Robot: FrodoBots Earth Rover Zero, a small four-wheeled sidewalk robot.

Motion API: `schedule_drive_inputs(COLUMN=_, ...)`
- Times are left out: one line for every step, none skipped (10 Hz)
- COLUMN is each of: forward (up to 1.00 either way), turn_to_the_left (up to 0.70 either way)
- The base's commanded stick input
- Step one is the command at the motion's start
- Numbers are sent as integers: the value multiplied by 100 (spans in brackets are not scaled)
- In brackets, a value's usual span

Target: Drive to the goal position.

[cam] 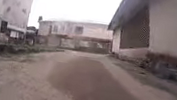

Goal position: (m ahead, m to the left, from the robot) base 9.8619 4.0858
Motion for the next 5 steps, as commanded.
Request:
schedule_drive_inputs(forward=30, turn_to_the_left=0)
schedule_drive_inputs(forward=30, turn_to_the_left=0)
schedule_drive_inputs(forward=30, turn_to_the_left=0)
schedule_drive_inputs(forward=30, turn_to_the_left=0)
schedule_drive_inputs(forward=30, turn_to_the_left=0)
